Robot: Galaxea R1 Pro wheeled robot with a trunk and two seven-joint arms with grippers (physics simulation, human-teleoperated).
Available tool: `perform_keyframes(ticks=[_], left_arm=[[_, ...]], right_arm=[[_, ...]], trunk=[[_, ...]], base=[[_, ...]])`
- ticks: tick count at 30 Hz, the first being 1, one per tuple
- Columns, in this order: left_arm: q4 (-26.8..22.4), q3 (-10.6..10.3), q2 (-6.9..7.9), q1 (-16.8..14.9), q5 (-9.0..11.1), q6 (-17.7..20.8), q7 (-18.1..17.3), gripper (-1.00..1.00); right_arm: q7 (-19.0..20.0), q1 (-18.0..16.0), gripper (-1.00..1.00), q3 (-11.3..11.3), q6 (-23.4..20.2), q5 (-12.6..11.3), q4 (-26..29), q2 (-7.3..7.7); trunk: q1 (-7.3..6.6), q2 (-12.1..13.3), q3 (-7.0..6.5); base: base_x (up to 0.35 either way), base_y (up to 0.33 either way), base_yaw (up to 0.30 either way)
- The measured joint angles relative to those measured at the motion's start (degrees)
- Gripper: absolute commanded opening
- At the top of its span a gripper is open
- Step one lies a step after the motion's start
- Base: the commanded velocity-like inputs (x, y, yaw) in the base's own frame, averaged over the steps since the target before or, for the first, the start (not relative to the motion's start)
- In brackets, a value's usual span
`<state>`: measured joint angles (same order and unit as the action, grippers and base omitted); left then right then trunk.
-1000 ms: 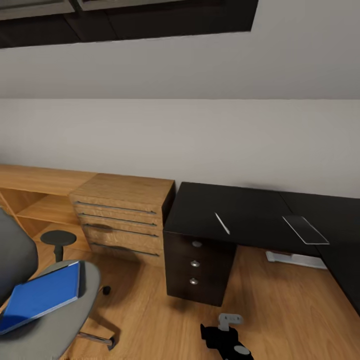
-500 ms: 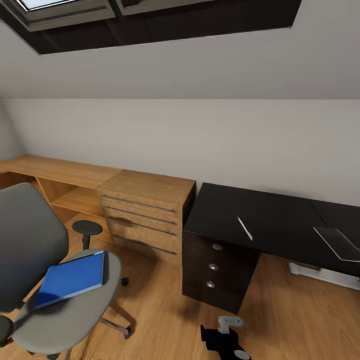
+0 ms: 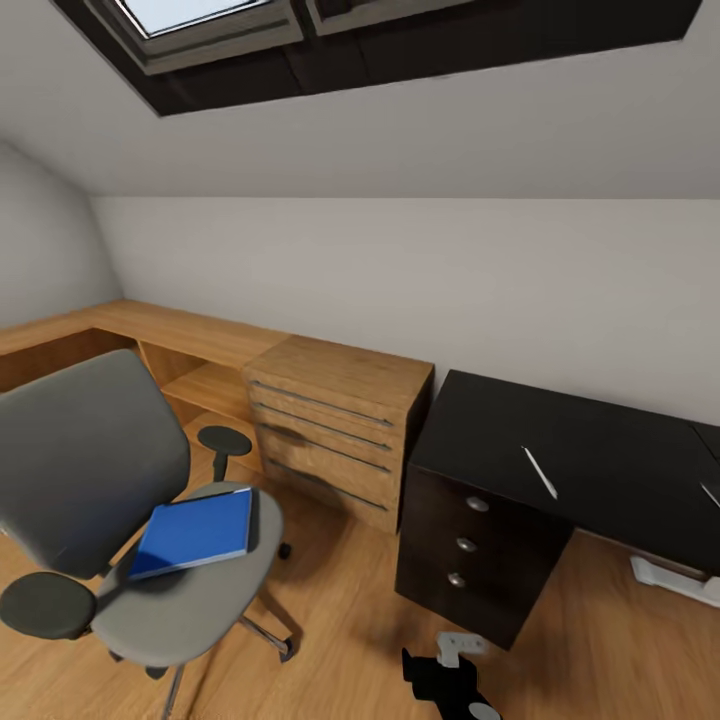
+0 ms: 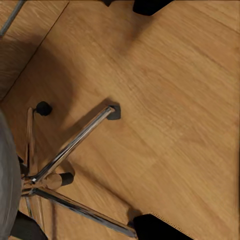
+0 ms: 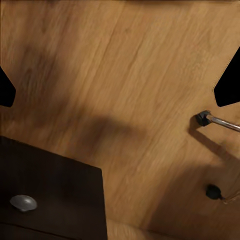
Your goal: In the bedroom, organize the workspace by keeping the computer under the desk, ensuring the monitor is on the desk, placing the keyboard on the desk next to the monitor, placing the mouse on the desk next to the keyboard, moving the folder from the swivel chair onto the desk next to the mouse, stacking the notebook on top of the folder with the pen on top of the notebook, and positioning the swivel chair next to the desk.
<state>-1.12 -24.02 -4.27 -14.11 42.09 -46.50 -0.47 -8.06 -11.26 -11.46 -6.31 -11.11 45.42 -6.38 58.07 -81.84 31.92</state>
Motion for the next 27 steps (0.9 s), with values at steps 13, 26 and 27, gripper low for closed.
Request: perform_keyframes(ticks=[13,26,27], left_arm=[[0.0,0.0,-0.11,0.0,0.0,0.0,0.0,1.0],[0.0,0.1,-0.06,0.0,0.1,0.6,0.1,1.0],[0.0,0.2,-0.04,0.0,0.2,1.1,0.2,1.0]], right_arm=[[0.0,0.0,1.0,0.0,3.7,0.1,-1.3,0.0],[-0.7,0.0,1.0,0.0,9.6,4.0,-3.4,0.03],[-1.0,0.0,1.0,0.0,9.7,4.5,-3.5,-0.01]], trunk=[[0.0,0.0,0.0],[1.97,-3.6,1.61],[2.19,-4.0,1.79]], base=[[0.0,0.0,0.279],[0.0,0.0,0.083],[0.0,0.0,0.002]])
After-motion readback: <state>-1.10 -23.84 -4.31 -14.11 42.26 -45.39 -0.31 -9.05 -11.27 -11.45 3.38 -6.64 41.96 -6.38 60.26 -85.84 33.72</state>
